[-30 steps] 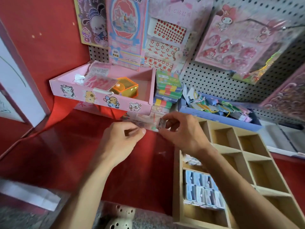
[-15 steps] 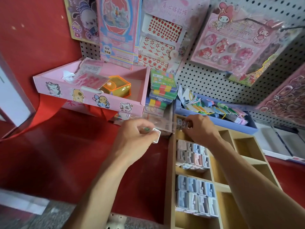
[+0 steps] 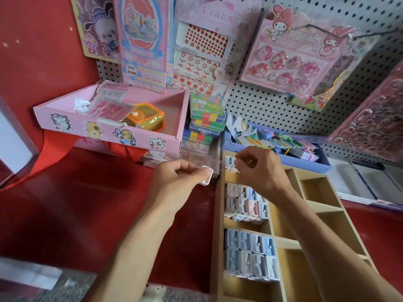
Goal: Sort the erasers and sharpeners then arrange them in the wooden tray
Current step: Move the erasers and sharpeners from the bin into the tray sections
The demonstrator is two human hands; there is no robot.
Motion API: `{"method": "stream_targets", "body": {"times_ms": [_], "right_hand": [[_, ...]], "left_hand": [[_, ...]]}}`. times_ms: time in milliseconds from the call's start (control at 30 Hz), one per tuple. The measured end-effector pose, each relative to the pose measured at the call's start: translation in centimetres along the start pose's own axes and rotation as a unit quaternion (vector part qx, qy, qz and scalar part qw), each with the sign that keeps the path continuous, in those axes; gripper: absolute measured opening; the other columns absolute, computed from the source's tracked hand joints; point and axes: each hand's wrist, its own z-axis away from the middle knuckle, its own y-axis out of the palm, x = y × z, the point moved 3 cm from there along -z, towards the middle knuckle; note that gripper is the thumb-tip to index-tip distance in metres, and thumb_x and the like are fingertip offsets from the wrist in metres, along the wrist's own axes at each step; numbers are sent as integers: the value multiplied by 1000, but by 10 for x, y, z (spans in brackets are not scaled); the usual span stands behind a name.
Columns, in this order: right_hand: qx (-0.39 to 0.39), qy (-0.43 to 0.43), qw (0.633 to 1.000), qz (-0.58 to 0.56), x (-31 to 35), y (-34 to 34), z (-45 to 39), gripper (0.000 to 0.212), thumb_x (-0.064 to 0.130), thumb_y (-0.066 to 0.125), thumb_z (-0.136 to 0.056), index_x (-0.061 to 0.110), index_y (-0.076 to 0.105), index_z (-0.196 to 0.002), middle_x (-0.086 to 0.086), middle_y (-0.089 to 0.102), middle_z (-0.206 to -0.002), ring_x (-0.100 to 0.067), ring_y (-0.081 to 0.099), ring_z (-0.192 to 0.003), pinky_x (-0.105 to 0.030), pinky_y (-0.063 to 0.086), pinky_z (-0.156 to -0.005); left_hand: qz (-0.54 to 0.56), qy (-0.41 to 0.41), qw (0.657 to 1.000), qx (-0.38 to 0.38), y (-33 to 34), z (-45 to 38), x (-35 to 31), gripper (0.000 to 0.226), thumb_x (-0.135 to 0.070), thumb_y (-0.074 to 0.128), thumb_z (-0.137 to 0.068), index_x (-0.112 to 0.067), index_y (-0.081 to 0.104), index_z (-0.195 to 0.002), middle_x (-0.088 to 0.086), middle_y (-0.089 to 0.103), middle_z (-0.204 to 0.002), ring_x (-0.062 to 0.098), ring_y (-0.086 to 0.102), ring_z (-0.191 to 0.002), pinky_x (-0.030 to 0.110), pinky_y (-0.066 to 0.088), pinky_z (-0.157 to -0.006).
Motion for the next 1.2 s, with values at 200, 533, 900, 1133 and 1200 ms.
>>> {"method": "stream_targets", "body": {"times_ms": [200, 533, 900, 1133, 1200], "right_hand": [[79, -50, 989, -111, 38, -1, 49, 47, 33, 89, -70, 33, 65, -110, 12, 68, -79, -5, 64, -66, -24, 53, -65], [-11, -43, 998, -43, 7, -21, 37, 12, 16, 78, -81, 24, 71, -87, 13, 68, -70, -3, 63, -62, -13, 47, -59], [47, -27, 978, 201, -41, 0, -20, 14, 31, 65, -90, 22, 75, -95, -3, 62, -102, -25, 62, -84, -33, 47, -65], [39, -10, 970, 239, -45, 7, -25, 12, 30, 67, -90, 25, 74, -98, -4, 71, -95, -27, 65, -89, -36, 54, -74], [36, -10, 971, 237, -44, 8, -25, 15, 30, 66, -91, 25, 74, -103, -7, 70, -101, -29, 65, -93, -38, 54, -78]], "left_hand": [[78, -37, 996, -8, 13, 5, 3, 22, -15, 81, -77, -12, 61, -69, -15, 43, -38, -1, 33, -28, 9, 21, -33], [113, -104, 988, 4, 30, 4, 2, 11, -19, 65, -87, -8, 65, -89, 1, 43, -70, 8, 29, -45, 18, 16, -42], [117, -37, 992, 35, 24, -1, 0, 26, 13, 62, -84, -11, 70, -90, -4, 62, -73, 7, 51, -62, 22, 39, -59], [210, -169, 963, 10, 23, -2, 3, 34, 7, 42, -84, -1, 70, -101, 11, 63, -95, 15, 56, -80, 26, 40, -67], [183, -138, 973, 15, 22, -2, 1, 43, 16, 34, -82, -1, 70, -99, 13, 64, -93, 18, 60, -86, 26, 46, -70]]}}
